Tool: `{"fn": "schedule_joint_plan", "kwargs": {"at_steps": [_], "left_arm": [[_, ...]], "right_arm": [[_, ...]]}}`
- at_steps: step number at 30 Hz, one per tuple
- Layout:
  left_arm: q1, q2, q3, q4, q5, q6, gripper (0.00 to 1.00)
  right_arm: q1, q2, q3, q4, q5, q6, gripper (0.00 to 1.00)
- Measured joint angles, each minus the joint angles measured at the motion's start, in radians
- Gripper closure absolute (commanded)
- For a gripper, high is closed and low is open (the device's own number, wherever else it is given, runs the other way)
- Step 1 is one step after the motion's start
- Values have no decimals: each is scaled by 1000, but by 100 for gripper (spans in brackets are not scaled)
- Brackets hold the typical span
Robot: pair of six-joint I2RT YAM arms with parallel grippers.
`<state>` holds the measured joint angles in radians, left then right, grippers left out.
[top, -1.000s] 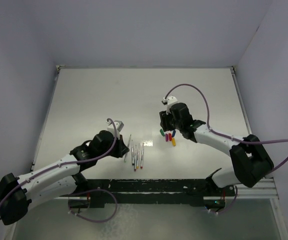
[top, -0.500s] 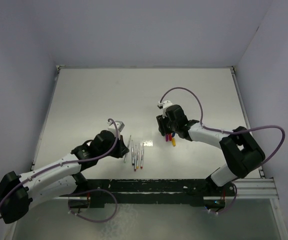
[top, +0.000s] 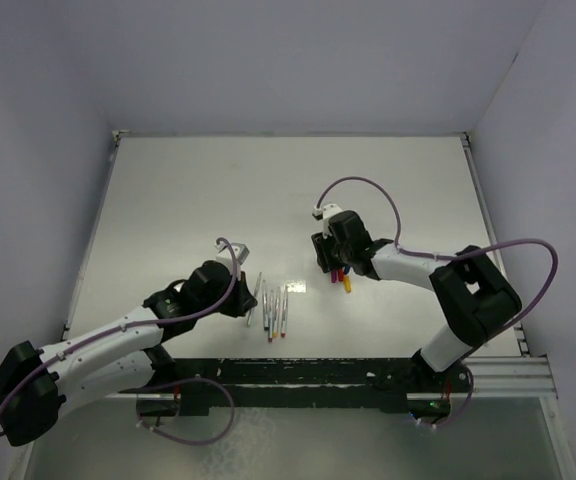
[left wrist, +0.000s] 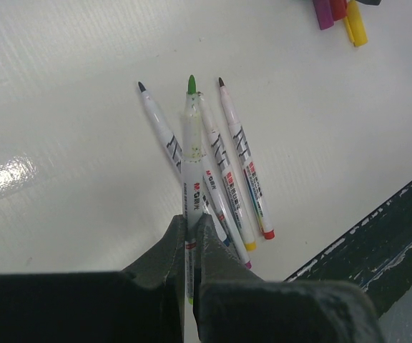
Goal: Insert the pens into the pen caps
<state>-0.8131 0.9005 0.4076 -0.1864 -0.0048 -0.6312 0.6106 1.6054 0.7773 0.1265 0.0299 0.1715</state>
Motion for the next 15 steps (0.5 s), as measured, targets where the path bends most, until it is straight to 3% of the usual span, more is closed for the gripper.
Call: {"fn": "schedule_joint_plan", "kwargs": {"at_steps": [15], "left_arm": [[0,6,0,-14,-6,0,100]], "right_arm": [[25,40,31,-28,9,-3,58]]}}
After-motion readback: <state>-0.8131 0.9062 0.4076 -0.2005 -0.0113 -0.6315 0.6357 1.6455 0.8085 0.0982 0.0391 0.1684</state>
